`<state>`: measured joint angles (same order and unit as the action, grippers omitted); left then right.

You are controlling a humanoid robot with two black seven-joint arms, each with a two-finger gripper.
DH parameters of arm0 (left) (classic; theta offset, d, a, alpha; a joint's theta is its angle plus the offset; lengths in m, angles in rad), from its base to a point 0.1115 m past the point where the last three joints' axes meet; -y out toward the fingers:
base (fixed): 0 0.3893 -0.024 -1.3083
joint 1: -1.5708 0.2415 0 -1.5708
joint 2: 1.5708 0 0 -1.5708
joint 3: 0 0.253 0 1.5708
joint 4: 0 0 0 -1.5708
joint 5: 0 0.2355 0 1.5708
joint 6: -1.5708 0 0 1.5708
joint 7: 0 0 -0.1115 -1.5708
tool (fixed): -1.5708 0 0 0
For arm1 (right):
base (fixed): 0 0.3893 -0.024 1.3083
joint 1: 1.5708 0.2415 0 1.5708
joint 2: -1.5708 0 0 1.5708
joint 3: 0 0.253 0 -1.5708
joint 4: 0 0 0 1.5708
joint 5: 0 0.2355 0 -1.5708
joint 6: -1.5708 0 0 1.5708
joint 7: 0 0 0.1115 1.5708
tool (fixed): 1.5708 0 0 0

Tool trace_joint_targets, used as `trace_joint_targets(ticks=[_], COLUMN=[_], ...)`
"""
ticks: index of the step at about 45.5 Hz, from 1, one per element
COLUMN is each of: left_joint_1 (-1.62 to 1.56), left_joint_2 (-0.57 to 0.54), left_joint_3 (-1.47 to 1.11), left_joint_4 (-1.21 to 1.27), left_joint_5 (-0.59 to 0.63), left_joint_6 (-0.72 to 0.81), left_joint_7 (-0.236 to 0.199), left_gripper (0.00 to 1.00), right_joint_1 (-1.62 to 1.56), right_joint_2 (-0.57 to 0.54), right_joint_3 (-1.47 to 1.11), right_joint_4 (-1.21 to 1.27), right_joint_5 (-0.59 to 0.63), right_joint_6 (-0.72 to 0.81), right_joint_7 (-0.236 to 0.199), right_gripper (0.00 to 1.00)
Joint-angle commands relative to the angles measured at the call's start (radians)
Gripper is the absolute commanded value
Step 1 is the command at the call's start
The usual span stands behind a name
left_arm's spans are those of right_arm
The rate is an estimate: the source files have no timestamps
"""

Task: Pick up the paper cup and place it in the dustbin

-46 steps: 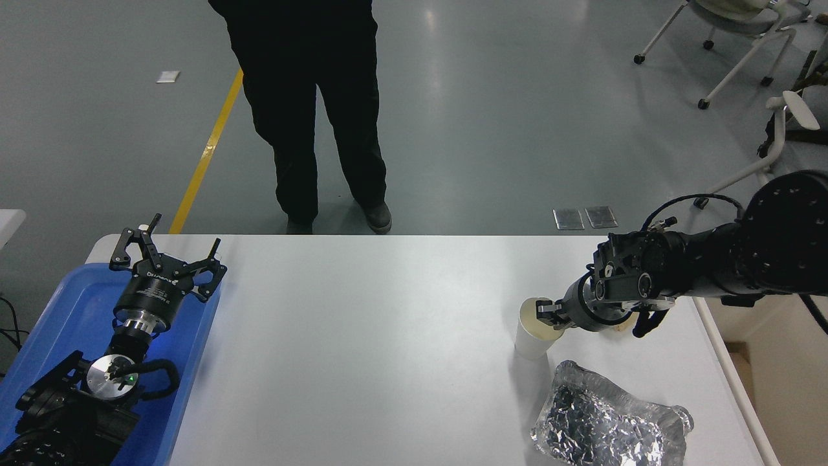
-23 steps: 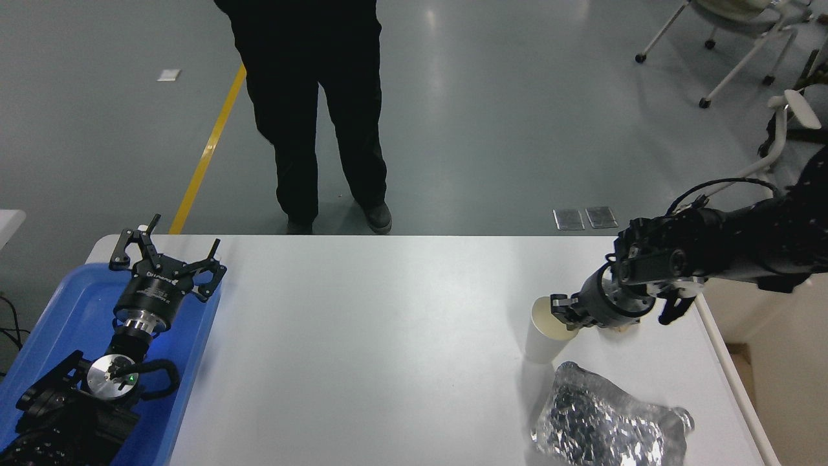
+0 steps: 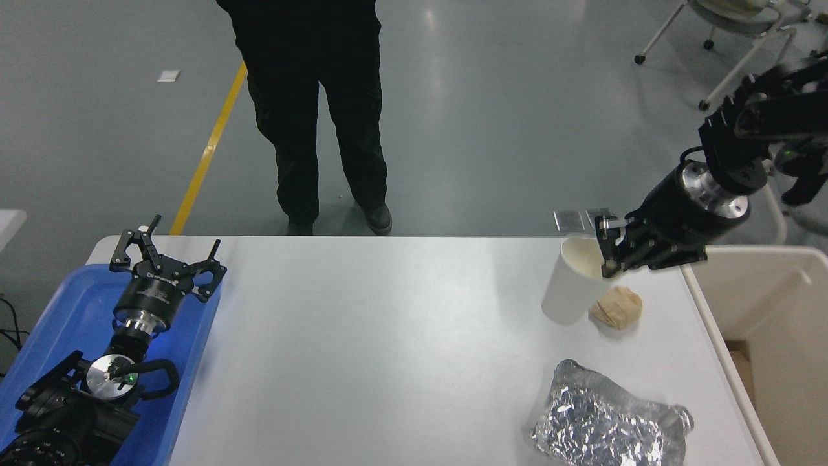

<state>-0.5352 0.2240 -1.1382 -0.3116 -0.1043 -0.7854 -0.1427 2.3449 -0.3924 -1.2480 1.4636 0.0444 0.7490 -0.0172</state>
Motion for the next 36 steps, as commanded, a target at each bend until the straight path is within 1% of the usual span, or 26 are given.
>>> trace_joint_targets(ticks=[1,9,20,23,27,32,36], left_joint_1=[0.000,0.000,0.003,0.003,0.003,0.003,0.003], left_joint_2=[0.000,0.000,0.000,0.000,0.000,0.000,0.000], left_joint_3=[0.000,0.000,-0.003,-0.003,-0.003,-0.005,-0.003], left_joint_4=[0.000,0.000,0.000,0.000,0.000,0.000,0.000], left_joint_5=[0.000,0.000,0.000,0.000,0.000,0.000,0.000], left_joint_6=[0.000,0.000,0.000,0.000,0.000,0.000,0.000], left_joint_7=[0.000,0.000,-0.001,-0.001,-0.001,-0.001,-0.001], left_gripper=[0.99,0.99,0.99,0.99,0.99,0.99,0.99], right_joint_1=[0.145,0.139,0.087,0.068,0.047,0.018,-0.021], right_joint_2=[-0.020,-0.022,-0.046,-0.097,-0.201,-0.220,-0.255], right_joint_3=[-0.060,-0.085,-0.270,-0.318,-0.347,-0.401,-0.444], right_joint_4=[0.020,0.014,-0.080,-0.118,-0.173,-0.197,-0.201], right_joint_5=[0.055,0.063,0.042,0.041,0.026,-0.035,-0.046], right_joint_6=[0.036,0.036,0.036,0.036,0.036,0.036,0.036], right_joint_7=[-0.001,-0.001,-0.004,-0.004,-0.006,-0.006,-0.006], right_gripper=[0.00,0.00,0.00,0.00,0.00,0.00,0.00])
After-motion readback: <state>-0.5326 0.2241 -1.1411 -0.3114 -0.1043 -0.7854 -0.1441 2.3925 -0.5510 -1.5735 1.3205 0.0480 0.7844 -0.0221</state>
